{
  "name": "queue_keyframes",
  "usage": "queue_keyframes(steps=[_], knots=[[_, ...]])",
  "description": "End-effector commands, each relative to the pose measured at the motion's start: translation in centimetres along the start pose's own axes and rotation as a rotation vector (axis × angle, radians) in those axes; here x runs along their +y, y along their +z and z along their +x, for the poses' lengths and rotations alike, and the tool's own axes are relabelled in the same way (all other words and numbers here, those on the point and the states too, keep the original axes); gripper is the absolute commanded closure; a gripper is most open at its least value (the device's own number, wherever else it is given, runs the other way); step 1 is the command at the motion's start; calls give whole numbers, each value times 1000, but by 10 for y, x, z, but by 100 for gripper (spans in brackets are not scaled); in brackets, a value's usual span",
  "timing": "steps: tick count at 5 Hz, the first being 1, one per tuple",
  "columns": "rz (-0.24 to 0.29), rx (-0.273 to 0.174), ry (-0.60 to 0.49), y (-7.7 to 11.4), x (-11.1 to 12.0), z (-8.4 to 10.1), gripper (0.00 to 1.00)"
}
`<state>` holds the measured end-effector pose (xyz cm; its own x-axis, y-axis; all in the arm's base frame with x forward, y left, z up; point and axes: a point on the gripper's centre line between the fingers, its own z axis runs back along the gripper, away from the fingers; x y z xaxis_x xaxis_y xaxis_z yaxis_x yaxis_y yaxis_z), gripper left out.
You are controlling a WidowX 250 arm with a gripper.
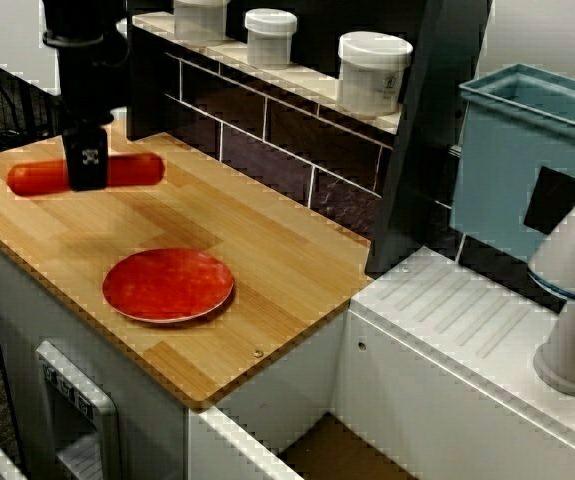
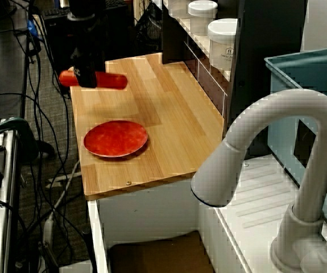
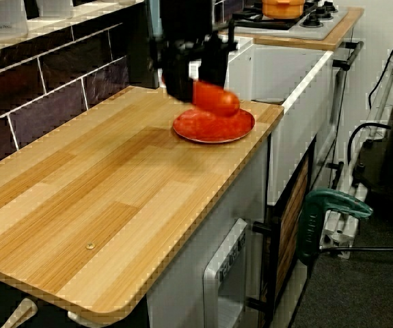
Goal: Put the object on the plate
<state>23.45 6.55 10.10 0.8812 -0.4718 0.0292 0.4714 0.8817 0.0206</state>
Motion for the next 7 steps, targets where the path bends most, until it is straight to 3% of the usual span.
queue_keyframes(steps=[1, 2, 4, 6, 7], knots=[[19, -42, 16, 9, -23, 11, 100], [34, -41, 9, -6, -39, 21, 100], [81, 5, -6, -48, -65, 38, 100], [119, 45, 5, -67, -59, 35, 98], [111, 40, 26, -60, -55, 32, 0]])
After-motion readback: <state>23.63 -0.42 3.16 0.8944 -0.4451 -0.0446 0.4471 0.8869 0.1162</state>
